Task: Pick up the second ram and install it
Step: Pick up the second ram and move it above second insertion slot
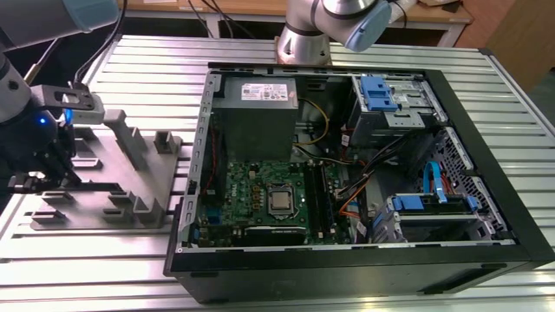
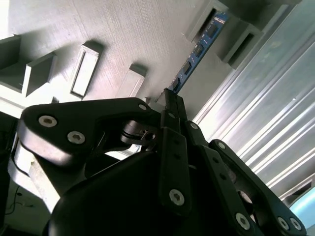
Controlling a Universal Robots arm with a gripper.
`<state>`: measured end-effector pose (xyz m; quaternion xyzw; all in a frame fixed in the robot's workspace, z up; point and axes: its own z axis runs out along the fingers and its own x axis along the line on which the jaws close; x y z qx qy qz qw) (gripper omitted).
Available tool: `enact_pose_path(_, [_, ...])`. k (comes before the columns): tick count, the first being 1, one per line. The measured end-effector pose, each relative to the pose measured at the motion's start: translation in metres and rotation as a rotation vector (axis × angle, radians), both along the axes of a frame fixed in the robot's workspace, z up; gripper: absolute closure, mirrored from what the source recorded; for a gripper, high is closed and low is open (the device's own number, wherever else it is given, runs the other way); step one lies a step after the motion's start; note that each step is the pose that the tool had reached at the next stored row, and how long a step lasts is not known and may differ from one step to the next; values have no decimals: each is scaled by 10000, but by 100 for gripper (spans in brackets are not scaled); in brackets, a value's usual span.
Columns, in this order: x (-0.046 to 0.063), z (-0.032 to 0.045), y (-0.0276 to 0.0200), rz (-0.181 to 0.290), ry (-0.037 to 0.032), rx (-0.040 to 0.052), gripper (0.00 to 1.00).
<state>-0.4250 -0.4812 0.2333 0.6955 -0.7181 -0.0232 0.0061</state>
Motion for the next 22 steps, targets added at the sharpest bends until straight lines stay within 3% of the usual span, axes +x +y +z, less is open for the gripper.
enact_pose_path(22, [0, 427, 0, 0, 1, 43, 92])
